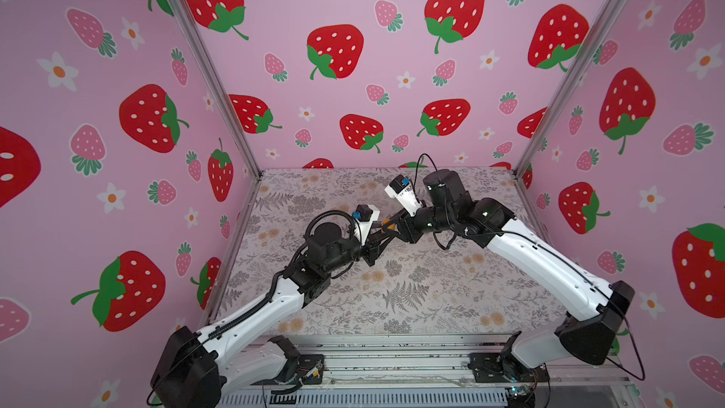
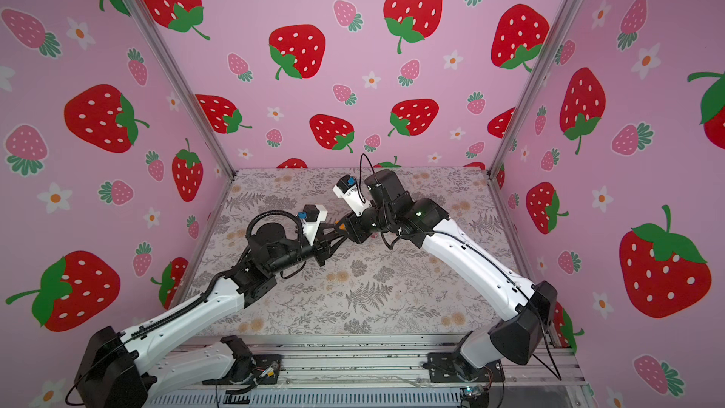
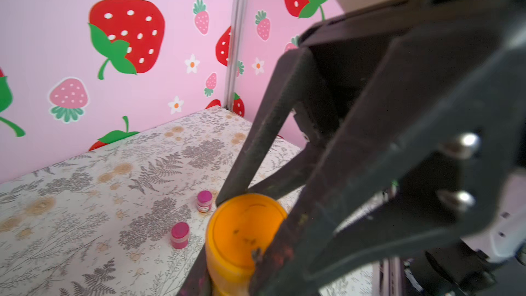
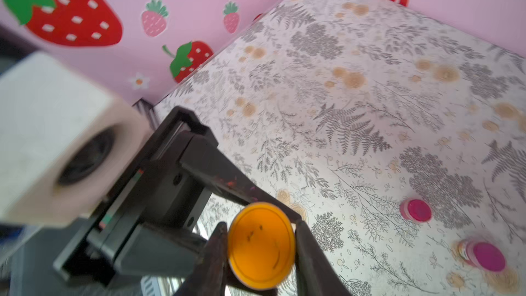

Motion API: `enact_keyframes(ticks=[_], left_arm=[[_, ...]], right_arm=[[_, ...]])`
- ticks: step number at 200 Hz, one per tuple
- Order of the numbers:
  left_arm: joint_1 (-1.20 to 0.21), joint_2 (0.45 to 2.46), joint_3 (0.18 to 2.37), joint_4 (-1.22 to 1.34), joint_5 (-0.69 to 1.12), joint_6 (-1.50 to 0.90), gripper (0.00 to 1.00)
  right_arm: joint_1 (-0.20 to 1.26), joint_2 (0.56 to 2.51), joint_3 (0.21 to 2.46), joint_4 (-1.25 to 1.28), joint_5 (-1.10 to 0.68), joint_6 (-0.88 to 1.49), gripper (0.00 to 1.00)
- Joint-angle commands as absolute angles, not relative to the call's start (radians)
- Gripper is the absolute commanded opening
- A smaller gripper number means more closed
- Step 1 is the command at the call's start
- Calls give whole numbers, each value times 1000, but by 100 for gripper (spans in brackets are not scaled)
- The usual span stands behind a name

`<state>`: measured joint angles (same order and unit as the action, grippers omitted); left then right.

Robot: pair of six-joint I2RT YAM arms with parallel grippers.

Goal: Close the paint jar lid
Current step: Screw the lid onto the paint jar.

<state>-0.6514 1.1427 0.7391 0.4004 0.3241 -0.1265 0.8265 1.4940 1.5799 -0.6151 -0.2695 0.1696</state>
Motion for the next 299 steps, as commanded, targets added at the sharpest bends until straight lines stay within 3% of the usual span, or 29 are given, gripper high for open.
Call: enact_keyframes(ticks=[1, 34, 72, 107, 134, 222, 299], left_arm=[[-663, 1192, 847, 559, 260, -113, 0], [-664, 1171, 833, 512, 347, -125, 0], [-664, 1071, 761, 436, 498, -157, 0], [-666, 1005, 757, 353, 656, -182, 0], [-683, 967, 756, 289, 667, -166, 0], [-699, 954, 756, 289, 631, -158, 0], [-701, 966, 767, 286, 636, -150, 0]], right_arm=[[899, 1509, 1565, -478, -223, 359, 42], [876, 1430, 1639, -647, -141, 338, 73], [725, 1355, 1739, -858, -318, 243, 83], [690, 1403, 1843, -1024, -517, -49, 83], [690, 1457, 1899, -1085, -595, -184, 80], [744, 1469, 1802, -985, -681, -166, 72], [752, 1471, 1788, -991, -698, -175, 54]])
